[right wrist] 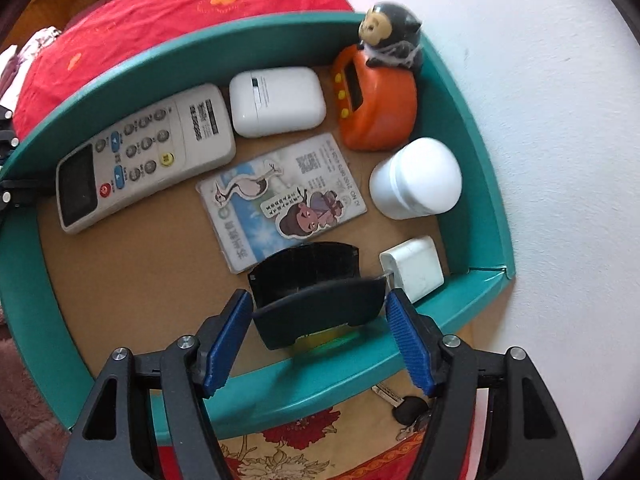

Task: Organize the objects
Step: 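Lift the tape measure into the tray beside the white charger and release, then move the right gripper to the red cylinder and grasp it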

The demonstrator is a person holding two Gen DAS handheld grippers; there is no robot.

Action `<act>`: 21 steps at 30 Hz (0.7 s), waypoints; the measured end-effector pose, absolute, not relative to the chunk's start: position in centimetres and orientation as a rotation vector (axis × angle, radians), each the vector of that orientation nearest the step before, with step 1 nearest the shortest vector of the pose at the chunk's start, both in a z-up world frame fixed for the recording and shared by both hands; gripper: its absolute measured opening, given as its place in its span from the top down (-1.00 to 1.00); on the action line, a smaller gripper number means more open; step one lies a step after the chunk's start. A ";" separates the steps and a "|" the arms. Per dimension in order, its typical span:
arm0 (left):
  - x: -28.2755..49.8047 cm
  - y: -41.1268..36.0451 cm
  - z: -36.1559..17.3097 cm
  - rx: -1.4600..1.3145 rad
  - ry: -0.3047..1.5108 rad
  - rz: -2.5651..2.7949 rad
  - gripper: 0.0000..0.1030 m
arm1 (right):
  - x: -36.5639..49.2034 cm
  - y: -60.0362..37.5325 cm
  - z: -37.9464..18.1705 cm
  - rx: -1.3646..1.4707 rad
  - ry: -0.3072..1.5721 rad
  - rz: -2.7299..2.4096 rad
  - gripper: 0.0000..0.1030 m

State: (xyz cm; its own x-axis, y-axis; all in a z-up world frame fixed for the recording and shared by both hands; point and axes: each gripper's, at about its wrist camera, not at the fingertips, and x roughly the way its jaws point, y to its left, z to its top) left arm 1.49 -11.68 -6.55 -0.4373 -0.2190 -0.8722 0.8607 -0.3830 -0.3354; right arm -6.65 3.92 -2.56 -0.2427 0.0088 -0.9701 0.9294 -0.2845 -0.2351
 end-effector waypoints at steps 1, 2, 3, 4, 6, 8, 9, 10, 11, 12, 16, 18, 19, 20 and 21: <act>1.5 -11.6 -6.6 0.986 1.074 -1.896 0.74 | -6.6 4.2 -2.2 1.269 1.197 -1.638 -0.38; 1.6 -11.6 -6.7 0.986 1.074 -1.895 0.74 | -6.7 4.5 -1.9 1.267 1.176 -1.656 -0.39; 1.5 -11.6 -6.6 0.986 1.074 -1.895 0.74 | -6.8 4.8 -1.6 1.266 1.151 -1.675 -0.39; 1.8 -11.7 -6.9 0.964 1.085 -1.878 0.74 | -6.9 5.2 -1.1 1.266 1.115 -1.699 -0.39; 1.7 -11.8 -6.9 0.963 1.086 -1.877 0.74 | -7.0 6.3 0.2 1.263 1.025 -1.757 -0.39; 1.7 -11.7 -6.9 0.959 1.088 -1.873 0.74 | -7.1 7.7 1.4 1.265 0.931 -1.822 -0.39; 1.7 -11.7 -6.9 0.958 1.089 -1.872 0.74 | -7.1 8.5 2.0 1.268 0.887 -1.851 -0.39; 1.6 -11.8 -6.9 0.957 1.089 -1.873 0.74 | -7.1 9.5 2.6 1.274 0.830 -1.887 -0.39; 1.6 -11.8 -6.9 0.956 1.089 -1.874 0.74 | -6.7 10.1 3.0 1.281 0.791 -1.913 -0.39; 1.8 -11.5 -6.8 0.955 1.089 -1.875 0.74 | -6.3 10.7 3.4 1.291 0.750 -1.944 -0.39; 1.7 -11.5 -6.8 0.954 1.089 -1.875 0.74 | -5.6 15.7 3.7 1.399 0.656 -2.084 -0.39; 1.7 -11.5 -6.8 0.955 1.089 -1.875 0.74 | -5.5 18.1 3.3 1.474 0.607 -2.148 -0.39; 1.6 -11.5 -6.8 0.954 1.089 -1.875 0.74 | -5.5 19.5 3.3 1.506 0.569 -2.166 -0.39; 1.6 -11.5 -6.8 0.954 1.088 -1.876 0.74 | -5.3 21.0 2.8 1.552 0.523 -2.183 -0.39; 1.6 -11.5 -6.8 0.954 1.088 -1.876 0.74 | -5.1 21.7 2.3 1.586 0.501 -2.195 -0.39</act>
